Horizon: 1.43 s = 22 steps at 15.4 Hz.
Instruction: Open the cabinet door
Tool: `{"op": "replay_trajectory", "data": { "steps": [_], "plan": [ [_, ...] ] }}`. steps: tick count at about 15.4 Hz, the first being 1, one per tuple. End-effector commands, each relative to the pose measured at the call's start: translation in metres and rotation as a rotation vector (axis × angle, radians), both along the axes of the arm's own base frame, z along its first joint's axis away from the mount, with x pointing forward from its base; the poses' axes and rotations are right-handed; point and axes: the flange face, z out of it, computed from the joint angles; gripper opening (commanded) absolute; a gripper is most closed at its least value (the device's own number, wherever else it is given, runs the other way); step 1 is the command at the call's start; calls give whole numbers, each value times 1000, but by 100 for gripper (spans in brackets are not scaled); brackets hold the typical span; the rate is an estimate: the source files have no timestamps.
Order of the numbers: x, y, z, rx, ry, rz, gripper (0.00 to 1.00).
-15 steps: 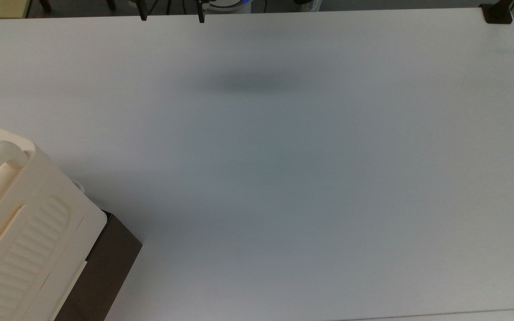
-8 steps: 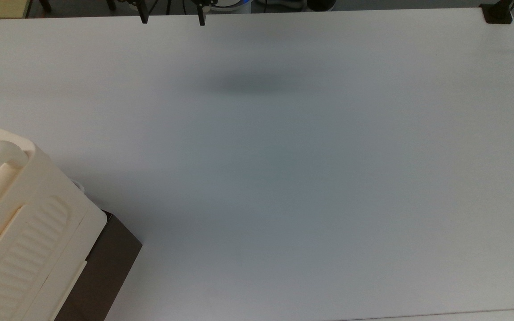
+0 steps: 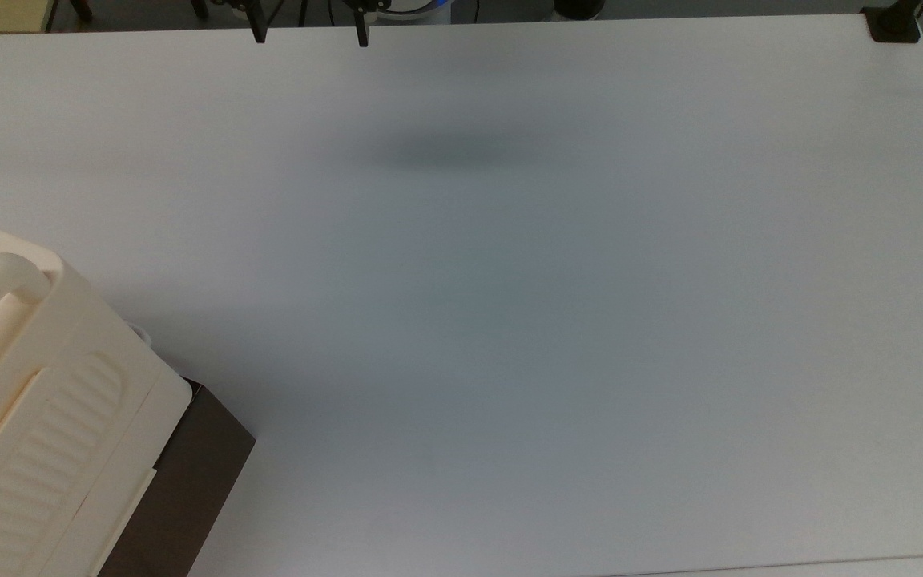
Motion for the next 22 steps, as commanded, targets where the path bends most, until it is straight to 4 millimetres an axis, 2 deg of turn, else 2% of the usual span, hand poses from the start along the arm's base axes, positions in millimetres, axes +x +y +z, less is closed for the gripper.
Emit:
{"op": "replay_trajectory", "data": {
  "steps": [1, 4, 11, 14, 16, 19, 22],
  "plan": [
    [0, -5, -2, -15, -13, 57, 100],
    [5, -10, -6, -27, -18, 108, 100],
    [37, -24, 0, -53, -234, 60, 98],
    [48, -29, 7, -57, -339, 15, 84],
    [59, -48, 8, -52, -423, -36, 79],
    [77, -56, 10, 33, -588, -99, 62],
    [86, -65, 10, 41, -623, -151, 56]
  ]
}}
